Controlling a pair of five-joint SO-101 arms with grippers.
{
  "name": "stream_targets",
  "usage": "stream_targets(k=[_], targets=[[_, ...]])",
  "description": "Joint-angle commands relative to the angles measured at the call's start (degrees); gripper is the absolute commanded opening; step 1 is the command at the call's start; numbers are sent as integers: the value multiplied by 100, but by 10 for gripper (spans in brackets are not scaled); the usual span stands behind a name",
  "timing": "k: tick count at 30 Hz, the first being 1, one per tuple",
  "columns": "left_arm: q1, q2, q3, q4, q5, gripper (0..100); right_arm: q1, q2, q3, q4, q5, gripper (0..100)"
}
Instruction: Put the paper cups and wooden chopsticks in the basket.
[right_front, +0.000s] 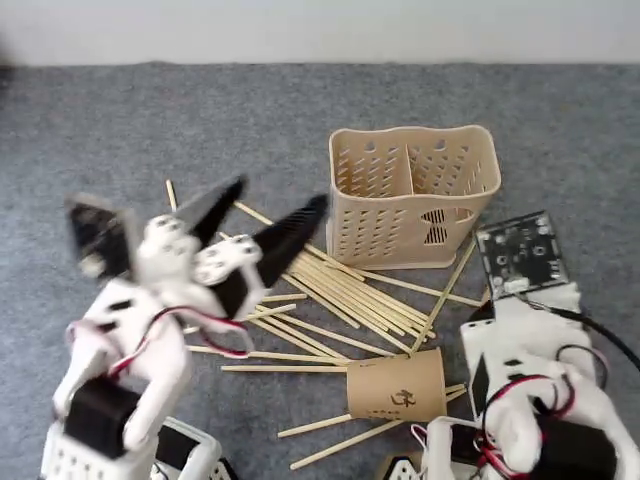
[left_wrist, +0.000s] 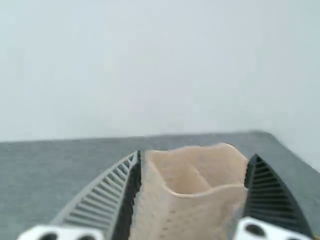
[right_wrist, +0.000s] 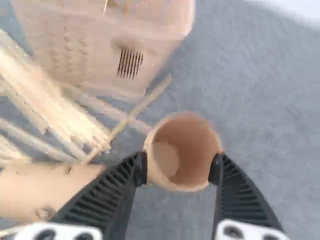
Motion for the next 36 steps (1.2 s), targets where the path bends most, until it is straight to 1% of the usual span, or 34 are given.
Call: stream_targets(k=[1,4,6,10,14,23,29,36], targets=[[-712,-712,338,9,-105,316,-418,-31,290,233,-510,219],[-1134,-1152,804,9,-158,316,-778,127,624,233,-976,219],[-1336,-1371,1095,9,-308,316,-1086,259,826,233,-1319,219],[-1670,-1688,1604,0,-352,316,-1525,514,1134,233,-1934,219],[-1943,-1899,1991,0,-352,316,-1824,787,1327,224,-2303,219],[-2040,-2277,2677,-18,-360,316,-1851,1947,1310,224,-2734,219],[-2031,-2602,3020,-18,-360,316,-1877,3002,1301,224,-2822,219],[-2031,-3051,3389,-18,-360,316,-1886,3837,1336,215,-2778,219]])
